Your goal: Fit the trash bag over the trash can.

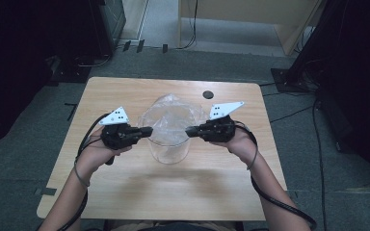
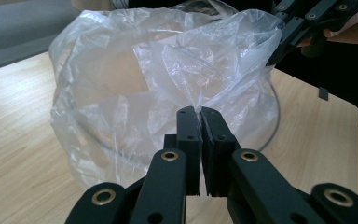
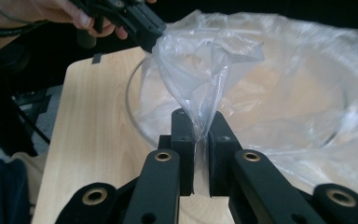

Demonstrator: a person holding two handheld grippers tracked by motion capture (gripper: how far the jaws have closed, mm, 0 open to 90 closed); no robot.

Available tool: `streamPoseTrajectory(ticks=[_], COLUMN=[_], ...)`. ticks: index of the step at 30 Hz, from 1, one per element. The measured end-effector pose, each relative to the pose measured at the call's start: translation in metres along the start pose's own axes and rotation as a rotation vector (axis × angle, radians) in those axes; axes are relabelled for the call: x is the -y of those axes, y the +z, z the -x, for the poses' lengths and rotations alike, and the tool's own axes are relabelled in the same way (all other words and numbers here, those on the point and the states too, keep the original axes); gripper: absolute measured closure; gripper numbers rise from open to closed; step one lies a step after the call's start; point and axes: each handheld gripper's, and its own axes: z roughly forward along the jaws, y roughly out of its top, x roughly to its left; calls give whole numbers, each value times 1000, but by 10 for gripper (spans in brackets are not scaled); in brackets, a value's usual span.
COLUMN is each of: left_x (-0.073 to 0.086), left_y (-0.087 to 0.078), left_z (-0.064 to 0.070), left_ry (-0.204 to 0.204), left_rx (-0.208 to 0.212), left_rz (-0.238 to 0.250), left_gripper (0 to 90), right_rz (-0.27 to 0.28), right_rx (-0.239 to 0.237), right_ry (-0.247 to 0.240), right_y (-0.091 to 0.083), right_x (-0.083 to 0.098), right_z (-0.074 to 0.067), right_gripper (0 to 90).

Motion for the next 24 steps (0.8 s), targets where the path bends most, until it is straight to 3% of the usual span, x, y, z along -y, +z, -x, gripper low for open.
streamPoseTrajectory(ticks=[6,13,19,24], left_x=[8,13,19,21], left_y=[-1,-5,-4,-3], left_z=[8,11,13,13], left_ry=[9,-26,-23,-18], left_rx=[20,54,61,76], left_rz=[-5,11,-20,-29], left_gripper=[861,865,864,864], right_rz=[-25,-52,-92,-109], right_rx=[-33,-69,-96,-108], right_ry=[15,20,3,17], right_y=[-1,0,7,11], right_x=[9,11,12,15], right_z=[-6,-10,-14,-13], right_gripper=[840,842,837,837])
